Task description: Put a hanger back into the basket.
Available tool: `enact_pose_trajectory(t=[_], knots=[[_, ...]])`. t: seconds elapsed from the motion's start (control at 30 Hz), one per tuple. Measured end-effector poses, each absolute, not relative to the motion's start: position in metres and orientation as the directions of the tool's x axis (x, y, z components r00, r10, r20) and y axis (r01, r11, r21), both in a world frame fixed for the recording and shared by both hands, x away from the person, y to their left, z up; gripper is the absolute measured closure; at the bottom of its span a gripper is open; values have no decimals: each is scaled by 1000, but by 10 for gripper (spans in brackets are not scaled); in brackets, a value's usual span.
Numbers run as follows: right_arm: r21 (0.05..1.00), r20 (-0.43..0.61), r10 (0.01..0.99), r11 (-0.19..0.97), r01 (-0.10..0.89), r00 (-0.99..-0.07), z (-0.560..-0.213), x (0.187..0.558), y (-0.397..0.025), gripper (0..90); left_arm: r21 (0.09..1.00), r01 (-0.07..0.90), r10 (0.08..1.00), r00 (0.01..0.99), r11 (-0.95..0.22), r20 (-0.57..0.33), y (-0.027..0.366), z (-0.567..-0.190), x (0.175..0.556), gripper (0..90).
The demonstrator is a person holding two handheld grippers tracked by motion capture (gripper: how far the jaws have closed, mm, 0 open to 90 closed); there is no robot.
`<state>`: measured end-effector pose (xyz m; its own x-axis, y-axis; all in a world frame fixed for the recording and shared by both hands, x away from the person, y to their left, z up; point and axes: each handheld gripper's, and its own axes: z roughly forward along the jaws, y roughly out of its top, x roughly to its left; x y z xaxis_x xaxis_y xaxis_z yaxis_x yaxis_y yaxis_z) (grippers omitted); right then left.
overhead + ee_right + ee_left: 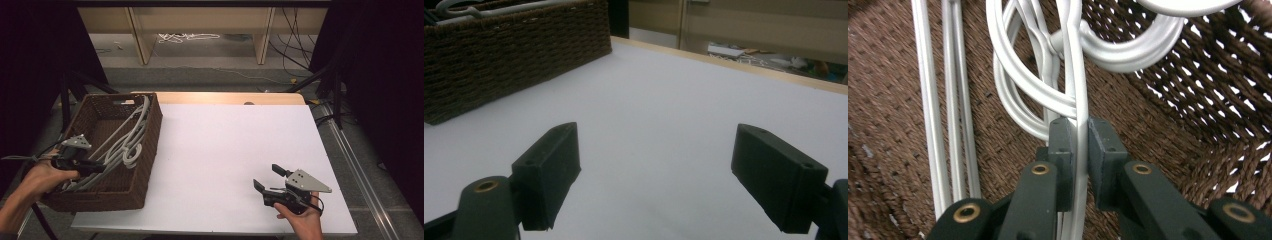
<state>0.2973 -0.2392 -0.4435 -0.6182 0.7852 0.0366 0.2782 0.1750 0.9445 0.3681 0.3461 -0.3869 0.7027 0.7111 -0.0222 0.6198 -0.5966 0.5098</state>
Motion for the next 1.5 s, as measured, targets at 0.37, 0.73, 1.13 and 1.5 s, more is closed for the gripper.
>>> enact_pose_trajectory(t=[0.37, 0.73, 1.13, 1.5], knots=[[942, 35, 782, 182, 283, -622, -443, 297, -239, 204, 545, 629, 740, 672, -555, -21, 349, -397, 371, 812], [937, 33, 784, 191, 292, -620, -442, 296, -240, 204, 600, 626, 792, 610, -498, 20, 341, -374, 366, 513], [945, 34, 784, 177, 275, -620, -443, 297, -239, 205, 762, 510, 819, 572, -399, 46, 310, -354, 359, 310], [946, 34, 781, 176, 272, -624, -443, 296, -239, 205, 883, 441, 862, 499, -162, -92, 278, -337, 346, 205]])
